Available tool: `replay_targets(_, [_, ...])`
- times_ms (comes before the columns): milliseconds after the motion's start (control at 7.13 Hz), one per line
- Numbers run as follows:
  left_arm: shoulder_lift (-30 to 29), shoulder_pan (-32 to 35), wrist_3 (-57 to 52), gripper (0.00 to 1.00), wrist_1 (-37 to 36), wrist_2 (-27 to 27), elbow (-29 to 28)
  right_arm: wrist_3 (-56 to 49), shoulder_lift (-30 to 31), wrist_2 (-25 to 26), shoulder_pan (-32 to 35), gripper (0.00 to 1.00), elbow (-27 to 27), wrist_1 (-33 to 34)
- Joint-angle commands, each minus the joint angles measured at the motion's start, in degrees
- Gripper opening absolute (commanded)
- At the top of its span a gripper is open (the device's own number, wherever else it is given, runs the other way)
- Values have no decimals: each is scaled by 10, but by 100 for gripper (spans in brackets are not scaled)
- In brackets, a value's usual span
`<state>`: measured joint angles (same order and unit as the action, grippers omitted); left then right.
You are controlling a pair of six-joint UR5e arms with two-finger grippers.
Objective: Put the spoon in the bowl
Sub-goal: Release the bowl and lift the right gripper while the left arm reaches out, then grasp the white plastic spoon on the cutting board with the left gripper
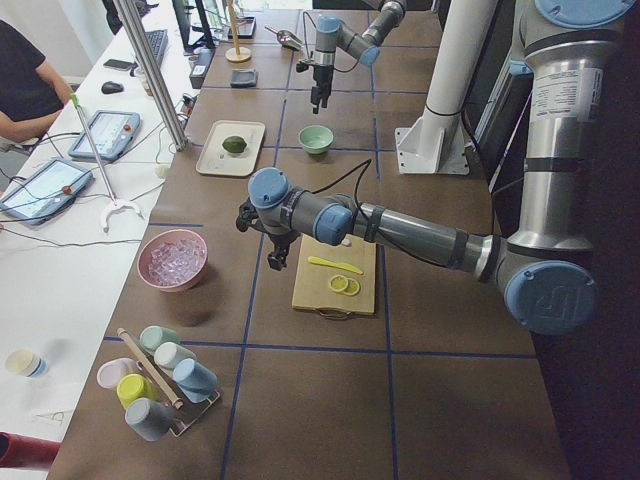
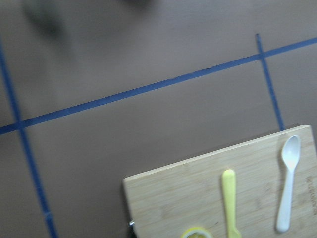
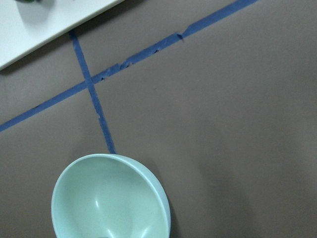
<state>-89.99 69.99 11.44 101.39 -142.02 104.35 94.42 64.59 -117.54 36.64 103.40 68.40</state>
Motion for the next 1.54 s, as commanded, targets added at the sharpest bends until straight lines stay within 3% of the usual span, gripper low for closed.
replay_targets(0, [-4,-142,123,100,123,124,4,-38,69,-112,106,100,44,-1])
replay_targets(421, [-30,-229,158,100,140,169,-10,-208,129,-166,155,100,39,2])
replay_targets(561, [-31,-253,165,96,140,211,-10,-239,146,-170,160,100,41,-1])
replay_targets(1402, [-30,-290,165,73,137,219,-19,-243,159,-135,161,100,39,-4])
